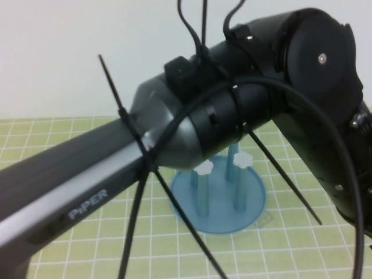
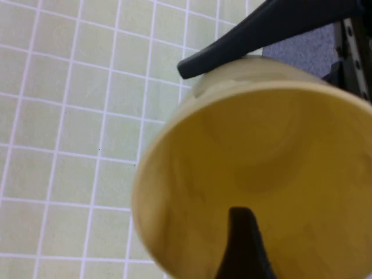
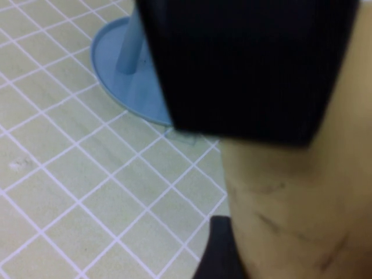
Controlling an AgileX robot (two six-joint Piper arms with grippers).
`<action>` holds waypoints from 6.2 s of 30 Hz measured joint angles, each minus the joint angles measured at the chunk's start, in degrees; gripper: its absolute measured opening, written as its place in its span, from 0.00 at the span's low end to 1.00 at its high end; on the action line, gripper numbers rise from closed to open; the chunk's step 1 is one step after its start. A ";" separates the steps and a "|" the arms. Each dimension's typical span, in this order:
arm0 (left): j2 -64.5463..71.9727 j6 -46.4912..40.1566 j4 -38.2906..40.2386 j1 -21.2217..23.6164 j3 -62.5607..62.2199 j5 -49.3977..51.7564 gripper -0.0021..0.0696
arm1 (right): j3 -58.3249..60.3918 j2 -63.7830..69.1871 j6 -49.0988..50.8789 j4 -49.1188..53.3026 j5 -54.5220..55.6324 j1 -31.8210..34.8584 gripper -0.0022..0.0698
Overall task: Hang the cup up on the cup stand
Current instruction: Adjust the cup with two arms
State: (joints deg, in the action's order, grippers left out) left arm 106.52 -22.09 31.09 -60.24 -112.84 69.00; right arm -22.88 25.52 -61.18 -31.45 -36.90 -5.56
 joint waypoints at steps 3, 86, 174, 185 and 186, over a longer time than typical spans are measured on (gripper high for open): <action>1.17 -1.62 0.99 0.00 0.00 -0.11 0.63 | 0.00 0.00 0.00 -0.68 0.00 0.00 0.80; 3.01 -43.04 49.47 10.93 0.44 -33.92 0.05 | -12.46 0.17 140.85 125.06 35.83 0.00 0.95; 2.79 -49.09 56.76 2.34 1.94 -31.51 0.04 | 4.57 -0.54 140.37 25.39 63.34 0.00 0.99; 2.53 -41.33 49.94 2.16 1.94 -29.56 0.04 | 4.70 1.21 139.36 28.52 64.59 0.00 0.99; 2.53 -41.33 49.94 2.16 1.94 -29.33 0.04 | 4.70 1.21 139.21 28.52 64.59 0.00 0.99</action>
State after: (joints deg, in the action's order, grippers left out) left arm 109.06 -63.42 81.03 -58.09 -110.90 39.67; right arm -18.18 26.74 78.03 -2.93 27.69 -5.56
